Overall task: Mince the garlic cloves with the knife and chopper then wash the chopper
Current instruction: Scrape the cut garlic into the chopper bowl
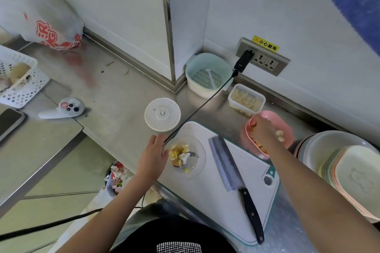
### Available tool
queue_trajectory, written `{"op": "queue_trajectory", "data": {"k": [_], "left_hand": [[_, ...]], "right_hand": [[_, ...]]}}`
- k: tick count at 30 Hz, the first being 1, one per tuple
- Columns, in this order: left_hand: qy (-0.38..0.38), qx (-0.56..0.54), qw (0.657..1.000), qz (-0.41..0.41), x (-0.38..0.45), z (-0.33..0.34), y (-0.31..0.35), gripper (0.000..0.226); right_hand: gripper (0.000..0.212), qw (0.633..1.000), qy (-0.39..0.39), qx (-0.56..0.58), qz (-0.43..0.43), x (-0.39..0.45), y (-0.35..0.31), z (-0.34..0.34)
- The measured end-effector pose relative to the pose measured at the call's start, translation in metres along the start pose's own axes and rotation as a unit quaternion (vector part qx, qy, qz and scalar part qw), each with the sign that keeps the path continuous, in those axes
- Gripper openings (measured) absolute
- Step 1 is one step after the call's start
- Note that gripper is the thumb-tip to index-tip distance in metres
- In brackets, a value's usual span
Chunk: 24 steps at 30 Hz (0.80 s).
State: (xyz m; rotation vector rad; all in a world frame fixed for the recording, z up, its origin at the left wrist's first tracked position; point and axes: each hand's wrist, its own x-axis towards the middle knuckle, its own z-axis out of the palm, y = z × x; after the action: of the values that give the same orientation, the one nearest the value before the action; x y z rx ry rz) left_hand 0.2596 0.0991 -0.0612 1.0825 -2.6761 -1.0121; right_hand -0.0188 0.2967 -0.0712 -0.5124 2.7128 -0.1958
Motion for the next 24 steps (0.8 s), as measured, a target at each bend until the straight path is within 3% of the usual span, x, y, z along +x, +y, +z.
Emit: {"op": "queue_trajectory", "data": {"k": [4,6,9,11,13,15,17,20,22,24], "left_hand": [[0.022,0.015,1.000,-0.008,0.006,-0.009,-0.007,0.032],[0.016,0.024,1.000,-0.008,0.011,-0.013,-0.009,0.032],[0.014,0.068,0.997,0.016,0.013,-0.017,-0.009,0.036],[0.076,0.124,0.987,0.068,0.010,-0.015,-0.009,0.039],[0.141,0.120,0.973,0.137,0.006,-0.013,0.000,0.038],[0.152,0.079,0.955,0.241,0.000,-0.010,0.014,0.031],[0.115,0.028,0.931,0.346,-0.008,-0.005,0.027,0.023],[0.033,0.003,0.894,0.446,-0.025,0.001,0.036,0.014],[-0.029,0.007,0.887,0.461,-0.036,0.009,0.030,0.012],[-0.091,0.019,0.899,0.427,-0.046,0.020,0.019,0.012]], "right_hand": [[0.024,0.997,-0.008,0.056,0.052,0.002,0.002,-0.004],[0.029,0.975,-0.010,0.178,0.131,-0.001,0.004,-0.016],[0.021,0.884,-0.043,0.428,0.184,-0.011,0.007,-0.037],[0.018,0.814,-0.100,0.540,0.186,-0.032,-0.001,-0.047],[0.018,0.723,-0.143,0.651,0.182,-0.055,-0.008,-0.041],[0.020,0.668,-0.188,0.703,0.155,-0.085,-0.021,-0.025],[0.020,0.666,-0.226,0.696,0.141,-0.118,-0.039,-0.003],[0.018,0.692,-0.227,0.659,0.186,-0.152,-0.058,0.029],[0.019,0.712,-0.199,0.635,0.225,-0.165,-0.064,0.045],[0.020,0.725,-0.156,0.626,0.242,-0.173,-0.070,0.058]]}}
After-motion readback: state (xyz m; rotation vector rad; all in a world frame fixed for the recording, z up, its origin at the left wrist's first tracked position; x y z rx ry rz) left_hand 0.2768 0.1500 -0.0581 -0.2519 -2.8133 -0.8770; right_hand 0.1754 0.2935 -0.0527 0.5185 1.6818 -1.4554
